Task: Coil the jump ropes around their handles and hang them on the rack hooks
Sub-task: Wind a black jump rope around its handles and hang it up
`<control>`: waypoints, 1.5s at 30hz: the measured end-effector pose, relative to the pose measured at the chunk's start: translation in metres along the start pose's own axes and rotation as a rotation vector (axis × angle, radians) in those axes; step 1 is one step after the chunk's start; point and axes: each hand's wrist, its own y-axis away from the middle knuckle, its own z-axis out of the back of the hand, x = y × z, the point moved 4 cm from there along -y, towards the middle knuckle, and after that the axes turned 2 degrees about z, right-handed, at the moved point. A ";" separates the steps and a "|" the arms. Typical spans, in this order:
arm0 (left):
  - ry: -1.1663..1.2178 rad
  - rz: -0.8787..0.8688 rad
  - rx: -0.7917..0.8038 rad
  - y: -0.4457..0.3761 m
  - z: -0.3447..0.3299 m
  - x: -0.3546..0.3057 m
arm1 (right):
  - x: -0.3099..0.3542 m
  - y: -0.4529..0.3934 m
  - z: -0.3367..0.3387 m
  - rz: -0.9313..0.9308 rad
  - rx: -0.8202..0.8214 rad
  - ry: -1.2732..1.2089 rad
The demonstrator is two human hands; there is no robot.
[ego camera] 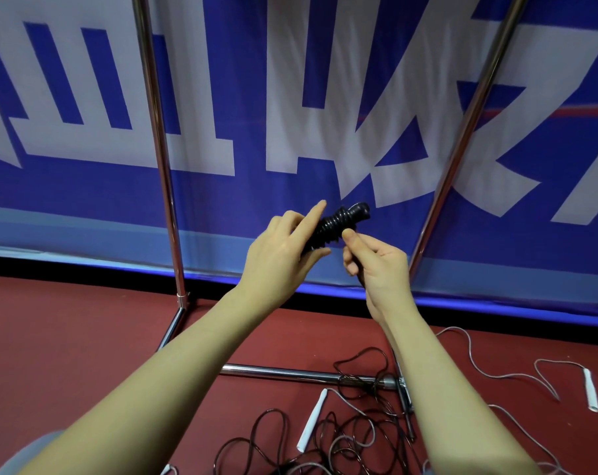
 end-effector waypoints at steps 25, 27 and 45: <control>-0.041 0.158 0.116 -0.002 0.003 -0.001 | -0.012 -0.005 0.003 -0.042 0.092 -0.040; -0.114 0.130 0.060 -0.001 -0.001 -0.001 | -0.015 -0.007 0.001 -0.071 0.112 -0.024; 0.290 0.249 0.178 -0.003 0.007 0.001 | -0.011 -0.005 0.006 -0.080 0.177 -0.113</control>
